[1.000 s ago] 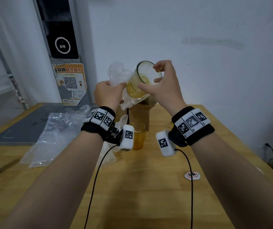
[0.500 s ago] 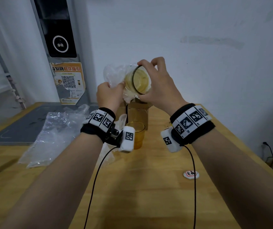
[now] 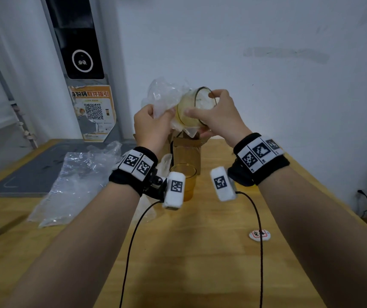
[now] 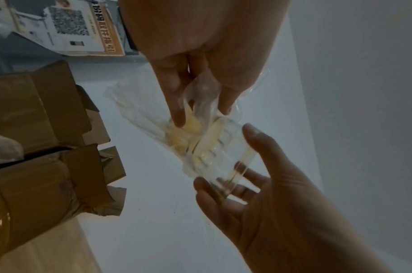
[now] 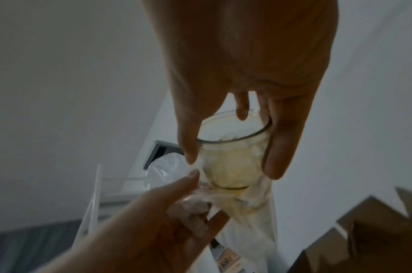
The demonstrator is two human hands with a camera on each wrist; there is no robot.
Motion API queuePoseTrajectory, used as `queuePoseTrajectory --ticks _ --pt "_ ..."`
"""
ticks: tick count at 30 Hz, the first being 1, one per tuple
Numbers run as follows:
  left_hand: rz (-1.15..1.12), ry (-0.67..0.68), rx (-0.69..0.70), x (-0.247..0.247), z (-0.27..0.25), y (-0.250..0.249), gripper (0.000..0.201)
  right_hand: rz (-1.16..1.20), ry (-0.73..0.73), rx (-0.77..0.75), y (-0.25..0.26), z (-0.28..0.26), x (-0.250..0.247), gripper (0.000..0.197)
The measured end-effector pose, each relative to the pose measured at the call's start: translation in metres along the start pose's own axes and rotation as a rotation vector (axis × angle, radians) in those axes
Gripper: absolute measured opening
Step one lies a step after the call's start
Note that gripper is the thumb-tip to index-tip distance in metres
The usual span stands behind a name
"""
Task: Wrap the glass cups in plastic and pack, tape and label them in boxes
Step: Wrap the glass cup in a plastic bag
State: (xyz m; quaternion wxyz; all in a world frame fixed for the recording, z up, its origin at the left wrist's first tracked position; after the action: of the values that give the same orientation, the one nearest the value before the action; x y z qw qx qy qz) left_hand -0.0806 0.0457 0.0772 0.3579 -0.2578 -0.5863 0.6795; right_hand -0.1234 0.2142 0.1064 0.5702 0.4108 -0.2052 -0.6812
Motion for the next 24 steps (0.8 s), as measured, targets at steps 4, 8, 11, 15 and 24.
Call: queuePoseTrajectory --ticks 4,8,11,15,24 --pt "-0.021 0.044 -0.062 -0.001 0.004 -0.001 0.017 -0.453 0.151 -0.315 0.011 0.001 -0.007 0.096" --pt "0.000 0.108 -0.079 -0.002 0.003 -0.006 0.018 -0.719 0.241 -0.500 0.015 0.000 -0.008 0.095" --pt "0.010 0.132 -0.073 -0.003 0.001 -0.009 0.015 -0.772 0.277 -0.542 0.011 0.001 -0.007 0.095" --pt "-0.113 0.145 -0.145 -0.007 0.004 -0.015 0.017 -0.505 0.245 -0.528 0.004 0.002 -0.008 0.100" --pt "-0.297 0.342 -0.529 -0.001 0.000 -0.009 0.026 -0.026 0.234 -0.561 0.013 -0.038 -0.025 0.075"
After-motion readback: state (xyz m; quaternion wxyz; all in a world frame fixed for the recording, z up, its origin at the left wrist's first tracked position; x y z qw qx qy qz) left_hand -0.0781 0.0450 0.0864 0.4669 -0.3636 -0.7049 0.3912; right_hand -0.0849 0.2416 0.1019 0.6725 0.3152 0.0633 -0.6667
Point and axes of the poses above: each hand's wrist, its own z-axis towards the middle knuckle, its own x-axis out of the palm, y = z × x, the point moved 3 cm from there along z, towards the middle knuckle, and after that the axes turned 15 degrees about -x, right-handed, at the moved point
